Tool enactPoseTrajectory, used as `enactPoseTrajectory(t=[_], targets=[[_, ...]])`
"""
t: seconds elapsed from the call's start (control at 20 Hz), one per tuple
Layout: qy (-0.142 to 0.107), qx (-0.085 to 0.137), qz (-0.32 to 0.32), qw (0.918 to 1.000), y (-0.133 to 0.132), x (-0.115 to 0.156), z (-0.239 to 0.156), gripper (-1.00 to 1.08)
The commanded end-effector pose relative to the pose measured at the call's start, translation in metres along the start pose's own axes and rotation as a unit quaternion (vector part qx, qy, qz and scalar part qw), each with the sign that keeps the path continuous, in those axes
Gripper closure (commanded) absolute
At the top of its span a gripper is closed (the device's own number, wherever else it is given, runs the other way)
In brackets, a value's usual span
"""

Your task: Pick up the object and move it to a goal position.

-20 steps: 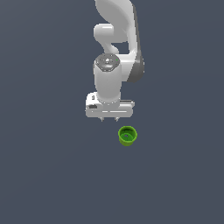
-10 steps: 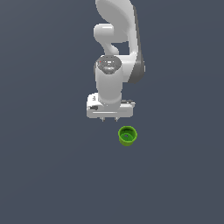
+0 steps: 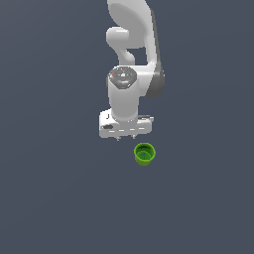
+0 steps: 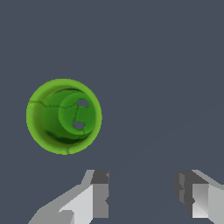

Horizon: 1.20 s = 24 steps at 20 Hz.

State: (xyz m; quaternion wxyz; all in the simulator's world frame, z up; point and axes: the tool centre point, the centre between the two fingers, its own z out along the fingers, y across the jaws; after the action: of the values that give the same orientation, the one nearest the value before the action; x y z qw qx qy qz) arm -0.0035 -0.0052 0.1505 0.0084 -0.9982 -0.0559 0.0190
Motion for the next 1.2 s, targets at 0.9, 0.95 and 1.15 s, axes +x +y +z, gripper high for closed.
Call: enactPoseTrajectory(t=[0.9,0.95,1.15], targets=[[-0.001,0.081,-0.211,0.9740,-0.022,0.038,0.031,-0.20],[0.001,0.086,-0.222,0.9712,-0.023,0.040,0.032,-0.20],[0.008,0.106,-0.264,0.9586,-0.028,0.048,0.038,-0.20]])
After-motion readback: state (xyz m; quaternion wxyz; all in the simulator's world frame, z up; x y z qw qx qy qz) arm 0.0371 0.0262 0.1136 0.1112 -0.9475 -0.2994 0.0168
